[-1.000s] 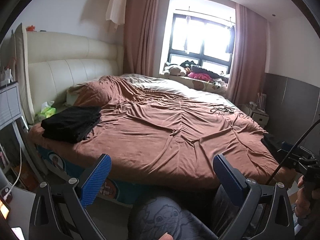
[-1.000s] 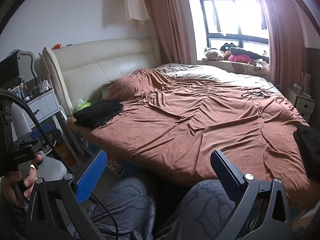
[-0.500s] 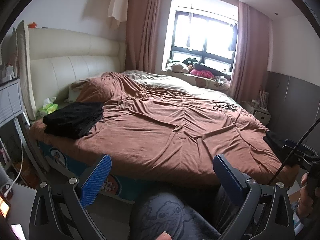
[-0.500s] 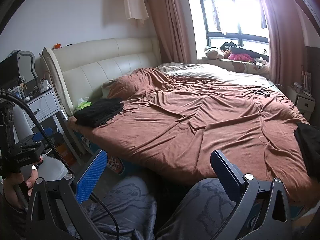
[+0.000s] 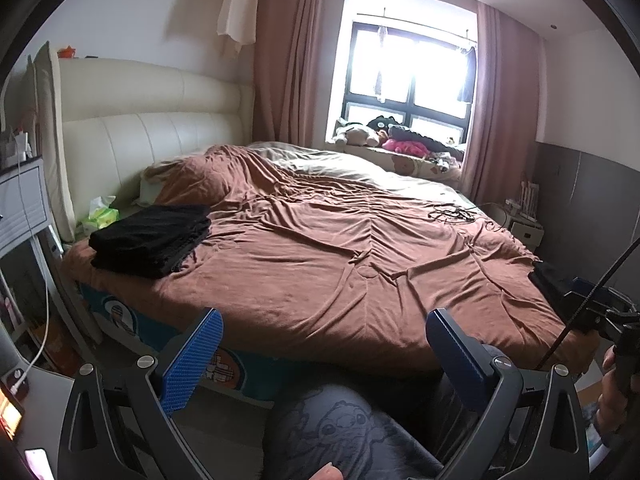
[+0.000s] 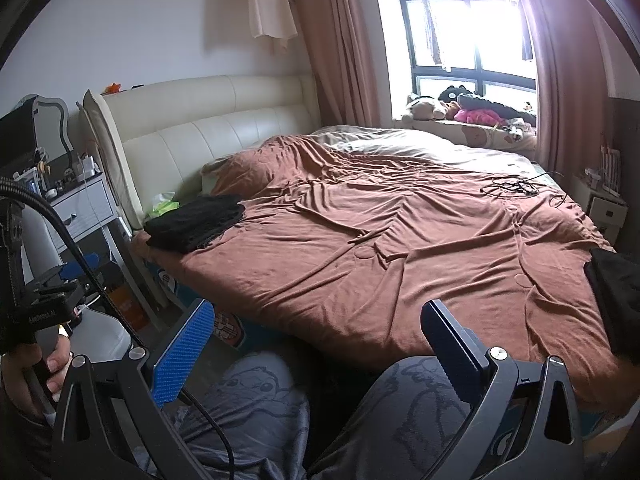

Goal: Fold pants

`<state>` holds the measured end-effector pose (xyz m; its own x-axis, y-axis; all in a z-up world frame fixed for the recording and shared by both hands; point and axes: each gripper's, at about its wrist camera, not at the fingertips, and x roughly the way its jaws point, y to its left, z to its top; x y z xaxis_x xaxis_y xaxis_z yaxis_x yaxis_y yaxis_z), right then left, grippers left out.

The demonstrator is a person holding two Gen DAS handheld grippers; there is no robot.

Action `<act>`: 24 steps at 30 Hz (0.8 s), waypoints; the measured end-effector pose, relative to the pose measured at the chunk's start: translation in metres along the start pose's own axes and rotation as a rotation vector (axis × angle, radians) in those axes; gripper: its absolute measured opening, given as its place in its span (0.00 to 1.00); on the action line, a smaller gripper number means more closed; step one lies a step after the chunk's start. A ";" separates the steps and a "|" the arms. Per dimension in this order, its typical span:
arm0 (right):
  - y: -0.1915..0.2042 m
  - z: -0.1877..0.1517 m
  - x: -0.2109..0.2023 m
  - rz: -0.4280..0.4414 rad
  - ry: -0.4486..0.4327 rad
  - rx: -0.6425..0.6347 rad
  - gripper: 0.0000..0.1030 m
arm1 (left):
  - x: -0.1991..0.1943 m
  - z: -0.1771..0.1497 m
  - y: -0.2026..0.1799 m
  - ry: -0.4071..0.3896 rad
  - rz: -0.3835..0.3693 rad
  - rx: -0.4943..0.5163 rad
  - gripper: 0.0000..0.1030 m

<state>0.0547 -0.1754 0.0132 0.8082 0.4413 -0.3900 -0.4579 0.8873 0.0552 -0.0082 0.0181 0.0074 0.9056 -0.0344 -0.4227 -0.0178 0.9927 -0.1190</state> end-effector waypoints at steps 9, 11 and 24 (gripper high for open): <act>0.001 0.000 -0.001 0.006 -0.001 0.005 1.00 | -0.001 0.000 0.001 -0.002 0.021 0.001 0.99; 0.001 0.000 -0.001 0.004 -0.003 0.003 1.00 | -0.001 -0.001 0.001 -0.003 0.023 -0.001 0.99; 0.003 -0.001 -0.004 0.006 -0.008 -0.001 1.00 | -0.004 0.001 0.001 -0.006 0.021 0.004 0.99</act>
<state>0.0500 -0.1747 0.0138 0.8082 0.4481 -0.3821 -0.4635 0.8843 0.0568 -0.0112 0.0197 0.0094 0.9077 -0.0134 -0.4195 -0.0347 0.9937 -0.1068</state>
